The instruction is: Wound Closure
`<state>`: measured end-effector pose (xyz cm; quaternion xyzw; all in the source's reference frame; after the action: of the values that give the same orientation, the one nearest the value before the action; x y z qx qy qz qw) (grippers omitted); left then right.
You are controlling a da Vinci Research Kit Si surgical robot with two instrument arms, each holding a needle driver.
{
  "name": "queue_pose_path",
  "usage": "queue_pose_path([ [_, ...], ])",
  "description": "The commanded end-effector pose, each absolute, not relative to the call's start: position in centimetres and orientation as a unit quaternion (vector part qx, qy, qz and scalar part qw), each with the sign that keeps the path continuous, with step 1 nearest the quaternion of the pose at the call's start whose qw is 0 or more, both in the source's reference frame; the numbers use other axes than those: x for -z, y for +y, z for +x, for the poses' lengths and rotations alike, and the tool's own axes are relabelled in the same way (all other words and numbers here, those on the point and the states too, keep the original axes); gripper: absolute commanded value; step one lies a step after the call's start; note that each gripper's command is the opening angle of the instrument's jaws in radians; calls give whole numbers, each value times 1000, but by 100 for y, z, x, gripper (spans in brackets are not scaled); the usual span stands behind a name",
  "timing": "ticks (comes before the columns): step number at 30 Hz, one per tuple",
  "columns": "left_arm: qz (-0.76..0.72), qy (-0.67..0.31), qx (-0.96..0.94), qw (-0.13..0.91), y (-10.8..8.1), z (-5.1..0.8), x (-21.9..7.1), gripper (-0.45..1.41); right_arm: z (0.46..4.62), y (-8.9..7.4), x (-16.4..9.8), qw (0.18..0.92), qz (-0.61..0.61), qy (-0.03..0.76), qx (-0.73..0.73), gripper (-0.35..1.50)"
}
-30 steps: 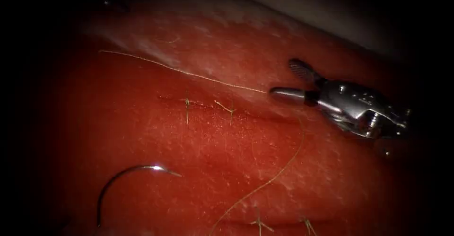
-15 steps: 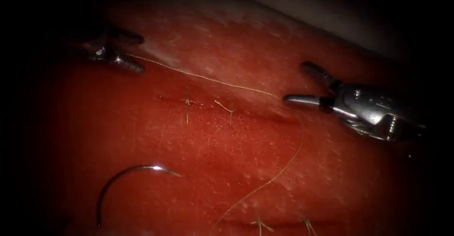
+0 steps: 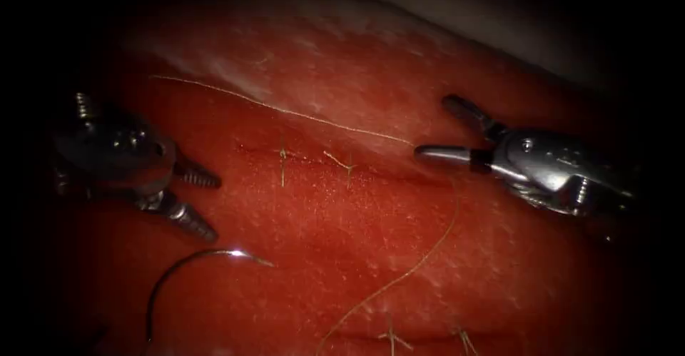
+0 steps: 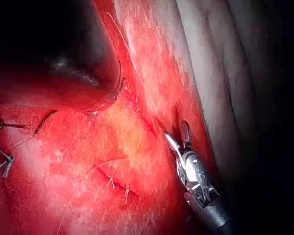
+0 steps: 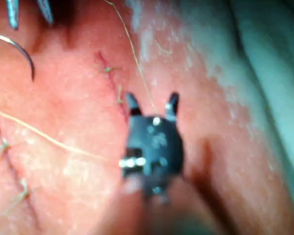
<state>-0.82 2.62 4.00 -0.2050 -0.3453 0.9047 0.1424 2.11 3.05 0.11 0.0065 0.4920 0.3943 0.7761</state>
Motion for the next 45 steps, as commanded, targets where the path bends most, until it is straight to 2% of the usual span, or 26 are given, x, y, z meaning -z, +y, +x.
queue_pose_path([
  [1, -198, -344, -908, 137, 256, -90, -410, 64, 221, 306, -14, 775, 8, 494, -393, 141],
  [12, -178, -347, -914, 115, 238, -111, -443, 66, 226, 305, -13, 775, 9, 496, -391, 140],
  [21, -173, -354, -914, 92, 228, -106, -472, 58, 228, 304, -14, 776, 10, 495, -391, 140],
  [23, -169, -374, -909, 76, 226, -103, -474, 17, 228, 304, -14, 776, 10, 495, -391, 140],
  [25, -181, -391, -900, 68, 233, -103, -466, -15, 228, 304, -14, 777, 11, 494, -391, 140],
  [27, -192, -398, -895, 68, 240, -108, -459, -33, 228, 304, -14, 777, 11, 494, -391, 138],
  [33, -235, -400, -881, 98, 255, -126, -442, -35, 226, 303, -14, 777, 11, 494, -390, 138],
  [36, -256, -395, -871, 141, 275, -138, -437, -35, 225, 303, -14, 777, 12, 495, -390, 136],
  [37, -259, -396, -859, 193, 288, -142, -433, -35, 225, 303, -14, 777, 12, 495, -389, 136],
  [41, -264, -400, -837, 264, 302, -147, -431, -35, 224, 303, -13, 777, 12, 495, -389, 135],
  [42, -286, -404, -812, 310, 319, -151, -437, -35, 223, 303, -13, 777, 13, 495, -389, 133],
  [45, -317, -387, -803, 324, 342, -152, -444, -35, 222, 303, -12, 773, 18, 495, -395, 131],
])
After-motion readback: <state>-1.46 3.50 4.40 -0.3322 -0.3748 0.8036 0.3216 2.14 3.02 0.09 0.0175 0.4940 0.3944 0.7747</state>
